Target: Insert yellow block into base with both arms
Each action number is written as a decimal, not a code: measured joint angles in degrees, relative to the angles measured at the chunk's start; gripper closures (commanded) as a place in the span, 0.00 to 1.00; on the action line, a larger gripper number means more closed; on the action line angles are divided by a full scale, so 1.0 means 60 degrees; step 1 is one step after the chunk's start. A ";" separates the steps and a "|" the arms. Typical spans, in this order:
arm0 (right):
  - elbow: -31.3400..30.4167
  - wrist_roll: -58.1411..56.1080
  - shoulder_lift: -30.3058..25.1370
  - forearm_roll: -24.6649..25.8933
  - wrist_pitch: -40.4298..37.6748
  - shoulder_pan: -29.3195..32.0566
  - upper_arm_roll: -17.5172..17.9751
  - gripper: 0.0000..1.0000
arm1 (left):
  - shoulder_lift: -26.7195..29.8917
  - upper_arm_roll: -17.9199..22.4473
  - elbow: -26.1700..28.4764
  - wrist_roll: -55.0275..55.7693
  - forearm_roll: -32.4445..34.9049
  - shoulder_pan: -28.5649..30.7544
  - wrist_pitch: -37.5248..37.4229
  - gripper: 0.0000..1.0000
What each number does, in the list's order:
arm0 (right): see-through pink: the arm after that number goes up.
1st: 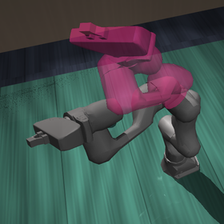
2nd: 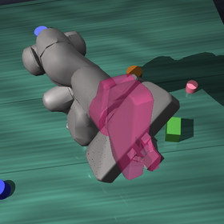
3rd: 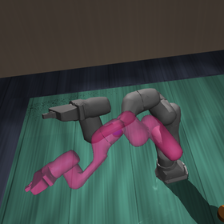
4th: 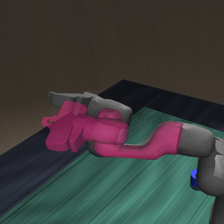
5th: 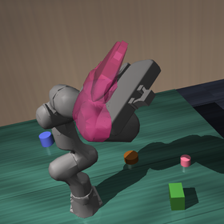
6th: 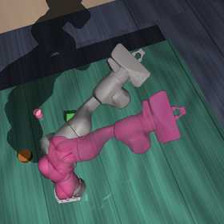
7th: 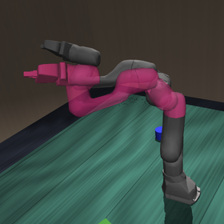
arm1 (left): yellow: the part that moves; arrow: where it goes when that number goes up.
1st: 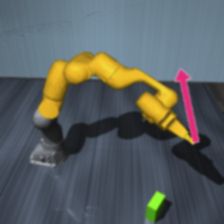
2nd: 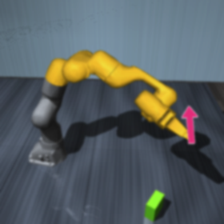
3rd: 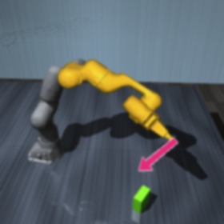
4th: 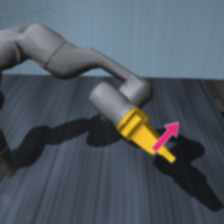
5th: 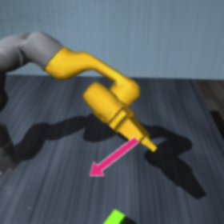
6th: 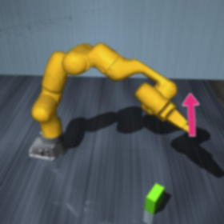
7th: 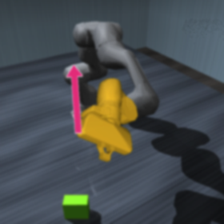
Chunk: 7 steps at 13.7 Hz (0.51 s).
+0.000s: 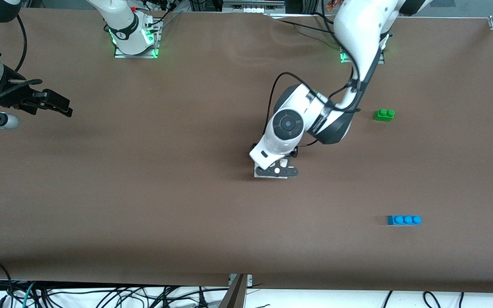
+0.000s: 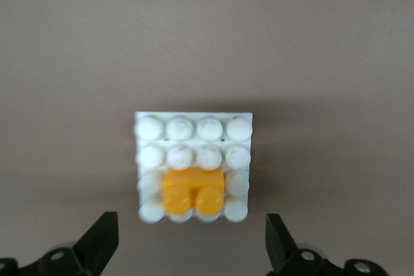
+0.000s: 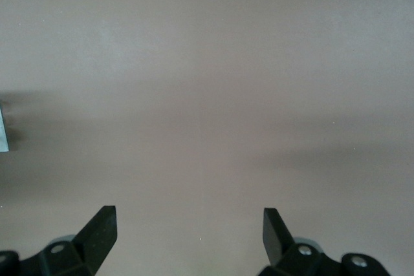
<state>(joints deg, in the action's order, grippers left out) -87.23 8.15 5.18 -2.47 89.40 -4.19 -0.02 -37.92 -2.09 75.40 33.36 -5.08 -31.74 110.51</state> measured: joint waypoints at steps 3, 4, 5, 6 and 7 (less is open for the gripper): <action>0.0003 0.0000 0.0001 -0.0003 0.0000 0.0000 0.0000 0.00 | 0.1179 0.0243 -0.0004 0.0042 0.0001 0.1082 -0.0805 0.00; 0.0004 0.0000 0.0002 -0.0005 0.0001 0.0000 0.0001 0.00 | 0.1457 0.0303 -0.0004 0.0016 0.0001 0.1584 -0.1010 0.00; 0.0004 0.0000 0.0002 -0.0005 0.0001 -0.0001 0.0001 0.00 | 0.1722 0.0356 -0.0006 -0.0075 0.0001 0.2088 -0.1330 0.00; 0.0005 0.0000 0.0002 -0.0006 0.0001 -0.0002 0.0002 0.00 | 0.1969 0.0388 -0.0006 -0.0318 0.0002 0.2514 -0.1722 0.00; 0.0005 0.0000 0.0003 -0.0006 0.0001 -0.0002 0.0002 0.00 | 0.2194 0.0428 -0.0005 -0.0690 0.0023 0.2827 -0.2050 0.00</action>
<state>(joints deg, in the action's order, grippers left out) -87.20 8.15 5.19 -2.50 89.41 -4.20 0.00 -24.76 0.48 75.37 29.21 -4.94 -14.78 98.21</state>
